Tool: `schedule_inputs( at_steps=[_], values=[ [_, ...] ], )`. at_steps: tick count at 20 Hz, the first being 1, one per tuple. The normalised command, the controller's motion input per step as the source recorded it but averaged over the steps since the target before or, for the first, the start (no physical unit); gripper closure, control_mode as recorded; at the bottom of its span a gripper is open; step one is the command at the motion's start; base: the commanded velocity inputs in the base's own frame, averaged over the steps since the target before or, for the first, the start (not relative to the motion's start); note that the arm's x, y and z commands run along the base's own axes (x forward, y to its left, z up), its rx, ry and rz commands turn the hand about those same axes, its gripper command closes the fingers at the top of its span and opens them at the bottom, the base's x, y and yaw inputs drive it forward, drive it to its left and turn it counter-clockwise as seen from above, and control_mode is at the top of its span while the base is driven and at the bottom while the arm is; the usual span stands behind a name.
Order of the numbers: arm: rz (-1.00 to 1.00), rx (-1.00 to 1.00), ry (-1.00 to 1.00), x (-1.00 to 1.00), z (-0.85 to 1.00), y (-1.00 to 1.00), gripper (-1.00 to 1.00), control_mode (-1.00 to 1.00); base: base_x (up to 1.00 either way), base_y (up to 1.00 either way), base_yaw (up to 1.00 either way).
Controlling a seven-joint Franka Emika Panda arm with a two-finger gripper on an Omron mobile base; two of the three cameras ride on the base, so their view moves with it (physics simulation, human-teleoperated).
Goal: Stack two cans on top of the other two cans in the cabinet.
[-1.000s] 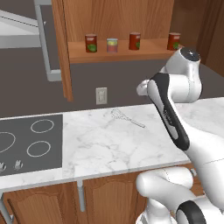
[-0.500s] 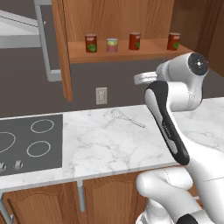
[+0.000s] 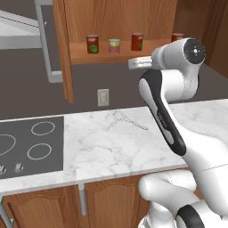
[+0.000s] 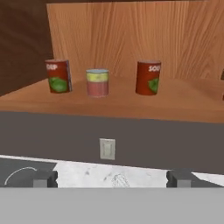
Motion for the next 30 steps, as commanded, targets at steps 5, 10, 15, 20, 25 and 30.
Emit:
schedule_inputs(
  at_steps=[5,10,15,20,25,30],
  values=[
    [0.00,0.00,-0.07,0.14,0.40,0.12,-1.00,-1.00,0.00,0.00,0.00],
    [0.02,0.00,-0.03,0.18,0.23,0.03,-1.00,-1.00,0.00,0.00,0.00],
    [0.03,0.00,0.00,0.24,0.03,0.06,-1.00,-1.00,0.00,0.00,0.00],
    [0.04,0.00,0.00,0.27,-0.09,0.10,-1.00,-1.00,0.00,0.00,0.00],
    [0.02,0.00,0.02,0.27,-0.13,0.08,-1.00,-1.00,0.00,0.00,0.00],
    [0.01,0.00,0.04,0.34,-0.08,0.03,-1.00,-1.00,0.00,0.00,0.00]
  ],
)
